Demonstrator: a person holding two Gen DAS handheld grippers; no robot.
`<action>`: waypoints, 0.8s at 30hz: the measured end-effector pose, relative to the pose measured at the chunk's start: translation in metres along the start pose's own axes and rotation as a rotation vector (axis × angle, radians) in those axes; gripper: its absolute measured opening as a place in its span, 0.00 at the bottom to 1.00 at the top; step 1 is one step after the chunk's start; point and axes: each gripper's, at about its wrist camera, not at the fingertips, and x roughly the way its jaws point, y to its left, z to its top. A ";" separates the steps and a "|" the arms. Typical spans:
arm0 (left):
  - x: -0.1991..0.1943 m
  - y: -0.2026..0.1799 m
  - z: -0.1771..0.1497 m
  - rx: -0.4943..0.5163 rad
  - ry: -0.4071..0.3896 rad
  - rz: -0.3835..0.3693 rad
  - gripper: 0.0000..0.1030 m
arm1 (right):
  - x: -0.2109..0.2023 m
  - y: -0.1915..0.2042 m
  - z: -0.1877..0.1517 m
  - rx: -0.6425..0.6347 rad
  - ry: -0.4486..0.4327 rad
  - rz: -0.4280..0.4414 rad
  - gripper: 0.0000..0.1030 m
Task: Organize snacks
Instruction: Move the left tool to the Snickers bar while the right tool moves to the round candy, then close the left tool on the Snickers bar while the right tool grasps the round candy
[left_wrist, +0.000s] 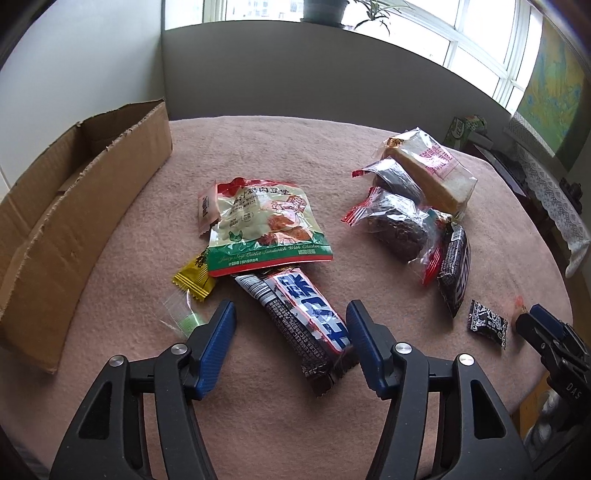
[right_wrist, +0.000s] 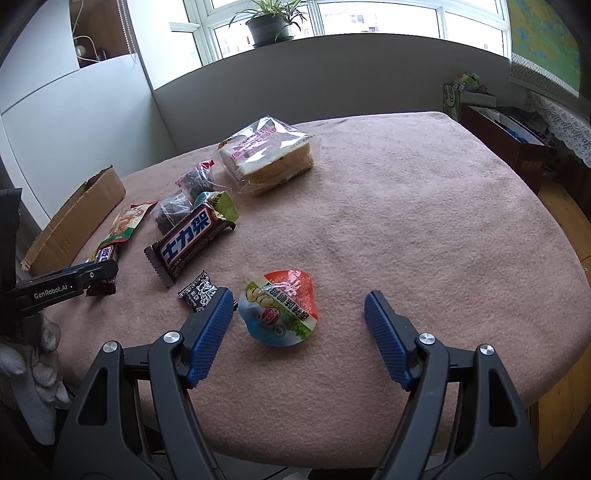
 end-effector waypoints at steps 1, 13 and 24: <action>-0.002 0.002 -0.002 0.005 -0.004 0.002 0.58 | 0.000 0.000 0.000 -0.002 0.000 -0.002 0.74; 0.002 0.004 0.003 0.011 -0.012 0.018 0.55 | 0.011 0.010 0.004 -0.047 0.008 -0.049 0.67; 0.002 0.002 -0.001 0.045 -0.021 0.010 0.32 | 0.009 0.018 0.000 -0.141 0.017 -0.110 0.42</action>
